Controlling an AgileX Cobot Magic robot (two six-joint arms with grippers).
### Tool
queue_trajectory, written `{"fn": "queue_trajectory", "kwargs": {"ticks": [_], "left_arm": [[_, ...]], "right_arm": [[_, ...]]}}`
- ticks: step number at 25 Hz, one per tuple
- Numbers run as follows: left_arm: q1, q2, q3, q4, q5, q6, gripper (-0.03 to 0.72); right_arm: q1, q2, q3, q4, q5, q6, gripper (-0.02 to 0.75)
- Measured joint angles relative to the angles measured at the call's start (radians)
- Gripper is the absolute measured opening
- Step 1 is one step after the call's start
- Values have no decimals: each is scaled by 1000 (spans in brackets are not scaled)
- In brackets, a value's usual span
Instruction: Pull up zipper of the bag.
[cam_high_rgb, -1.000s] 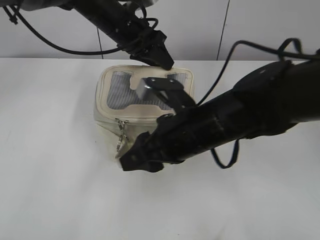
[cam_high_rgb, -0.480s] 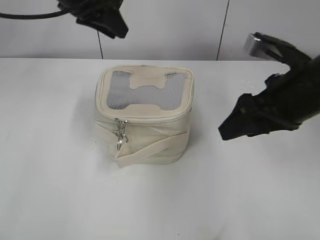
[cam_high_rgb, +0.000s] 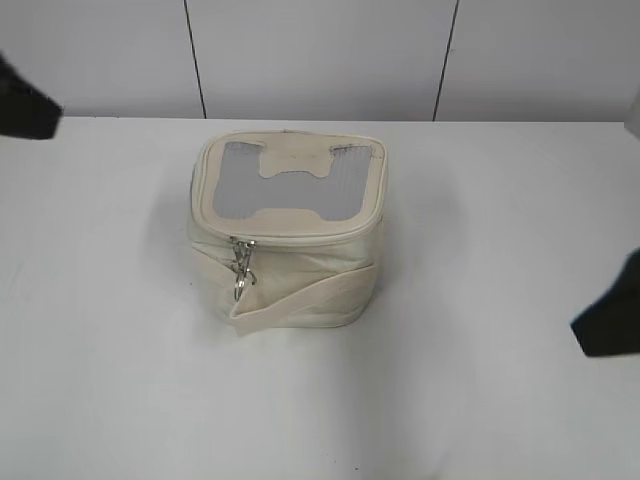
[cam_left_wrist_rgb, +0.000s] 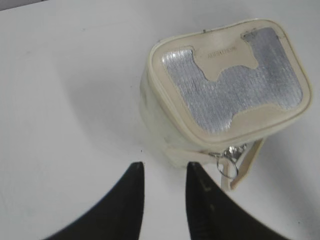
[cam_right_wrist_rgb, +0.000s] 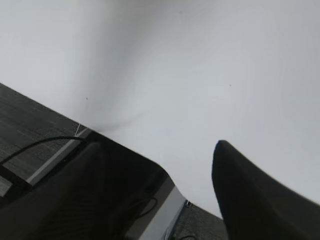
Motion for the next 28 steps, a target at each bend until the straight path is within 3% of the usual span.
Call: {"fn": "queue_trajectory", "kwargs": {"ticks": [7,14,21,28], "left_arm": [[0,-634,205,202,201,-226,227],[0,-1049,243,321,447,-259,260],[0,-1160,384,302,441,-258,486],[0,-1160,433,220,303,-167,529]], "right_arm": [[0,-451,182,-117,91,89,528],[0,-934,281,-217,102,129,529],[0,-1133,287,-237,101,150,546],[0,-1133,291,-257,101,170,552]]}}
